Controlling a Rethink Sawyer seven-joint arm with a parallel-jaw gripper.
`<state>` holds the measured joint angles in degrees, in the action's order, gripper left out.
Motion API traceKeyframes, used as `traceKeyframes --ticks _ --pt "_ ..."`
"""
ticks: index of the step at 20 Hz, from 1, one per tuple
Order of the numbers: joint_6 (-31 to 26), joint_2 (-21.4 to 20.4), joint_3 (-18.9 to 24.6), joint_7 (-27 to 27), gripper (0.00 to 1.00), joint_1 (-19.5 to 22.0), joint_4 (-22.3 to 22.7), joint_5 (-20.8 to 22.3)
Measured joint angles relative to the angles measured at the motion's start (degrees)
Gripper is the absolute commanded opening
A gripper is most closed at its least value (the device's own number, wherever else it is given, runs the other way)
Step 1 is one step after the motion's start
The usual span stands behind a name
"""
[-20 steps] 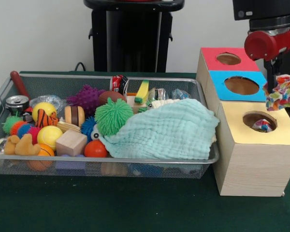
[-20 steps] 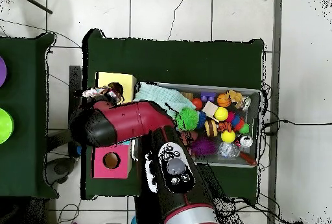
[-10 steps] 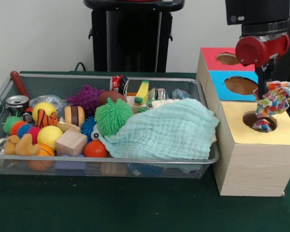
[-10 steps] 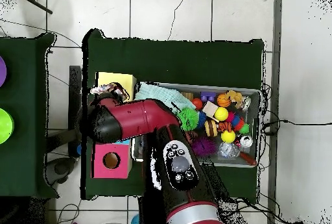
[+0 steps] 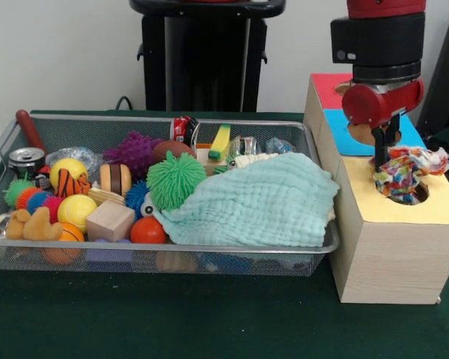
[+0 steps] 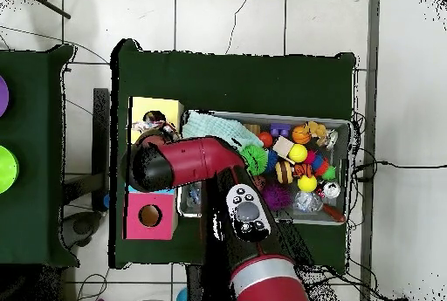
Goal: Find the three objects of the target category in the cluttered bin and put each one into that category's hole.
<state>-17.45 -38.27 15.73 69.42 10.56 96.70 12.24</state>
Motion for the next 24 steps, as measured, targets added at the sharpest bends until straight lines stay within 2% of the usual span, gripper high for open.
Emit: traceKeyframes --ticks 11,23,24 --pt "0.40 2.00 4.57 0.00 0.00 4.29 -0.19 -0.33" --pt "1.76 4.91 5.43 0.00 0.00 4.56 -1.64 -0.27" --pt "1.83 5.71 5.38 0.00 1.00 4.31 -2.46 -0.28"
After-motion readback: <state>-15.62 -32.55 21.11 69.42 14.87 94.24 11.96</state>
